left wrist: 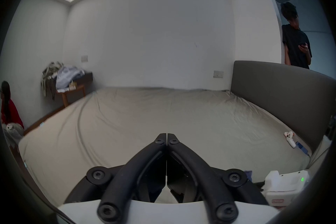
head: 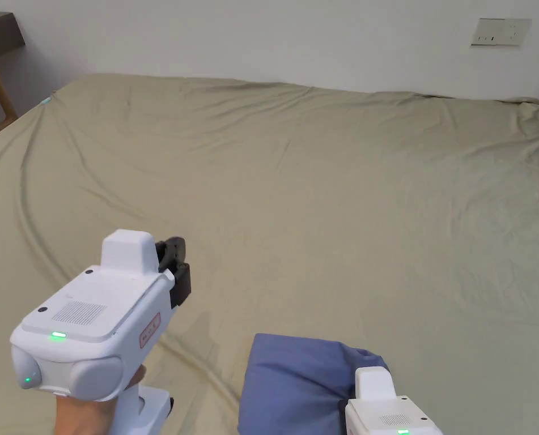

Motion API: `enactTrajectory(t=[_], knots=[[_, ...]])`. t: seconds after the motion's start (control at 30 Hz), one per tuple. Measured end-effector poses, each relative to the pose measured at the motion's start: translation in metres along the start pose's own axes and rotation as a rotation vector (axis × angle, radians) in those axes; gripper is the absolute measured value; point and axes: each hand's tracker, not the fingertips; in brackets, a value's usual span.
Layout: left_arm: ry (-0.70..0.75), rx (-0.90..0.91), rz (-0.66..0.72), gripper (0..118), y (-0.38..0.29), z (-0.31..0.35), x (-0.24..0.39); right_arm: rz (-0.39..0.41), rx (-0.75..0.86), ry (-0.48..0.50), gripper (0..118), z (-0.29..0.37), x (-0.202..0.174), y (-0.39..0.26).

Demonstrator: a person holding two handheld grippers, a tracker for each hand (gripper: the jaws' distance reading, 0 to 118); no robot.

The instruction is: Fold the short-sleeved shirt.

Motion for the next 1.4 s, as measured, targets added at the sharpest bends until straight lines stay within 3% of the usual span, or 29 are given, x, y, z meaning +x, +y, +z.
enactTrajectory(t=[0.13, 0.2, 0.23, 0.27, 0.3, 0.33, 0.37, 0.57, 0.63, 0.7, 0.83, 0.93, 1.17, 1.4], knots=[[-0.088, -0.203, 0.149, 1, -0.023, -0.022, -0.003, -0.077, -0.027, 0.031, 1, 0.000, 0.010, 0.003], [-0.155, -0.318, 0.238, 15, -0.037, -0.036, -0.004, -0.082, -0.022, 0.037, 1, 0.004, 0.010, 0.003], [-0.188, -0.378, 0.280, 31, -0.045, -0.044, -0.005, -0.074, -0.017, 0.037, 1, 0.005, 0.009, 0.002], [-0.212, -0.441, 0.310, 56, -0.051, -0.051, -0.005, -0.064, -0.014, 0.035, 1, 0.005, 0.008, 0.002], [-0.238, -0.502, 0.349, 92, -0.059, -0.059, -0.005, -0.062, -0.013, 0.034, 1, 0.006, 0.008, 0.002], [-0.267, -0.567, 0.390, 112, -0.069, -0.069, -0.004, -0.062, -0.014, 0.034, 1, 0.006, 0.008, 0.003], [-0.258, -0.602, 0.383, 118, -0.075, -0.076, -0.003, -0.066, -0.015, 0.037, 1, 0.006, 0.009, 0.003], [-0.272, -0.757, 0.381, 113, -0.107, -0.111, 0.005, -0.093, -0.007, 0.056, 1, 0.006, 0.013, -0.001], [-0.280, -0.824, 0.379, 95, -0.117, -0.120, 0.006, -0.098, -0.007, 0.061, 1, 0.007, 0.014, -0.001], [-0.370, -0.827, 0.375, 57, -0.123, -0.127, 0.013, -0.109, -0.009, 0.068, 1, 0.006, 0.016, -0.001], [-0.347, -0.813, 0.388, 52, -0.128, -0.125, 0.020, -0.128, -0.004, 0.082, 1, 0.005, 0.021, -0.003], [-0.397, -0.799, 0.474, 27, -0.123, -0.121, 0.014, -0.127, 0.011, 0.094, 1, 0.008, 0.021, -0.002], [-0.371, -0.704, 0.296, 22, -0.084, -0.111, -0.003, -0.085, 0.124, 0.074, 2, 0.040, 0.019, 0.026], [-0.151, -0.709, 0.087, 22, -0.049, -0.129, -0.114, -0.053, 0.251, 0.057, 2, 0.068, 0.012, 0.070]])
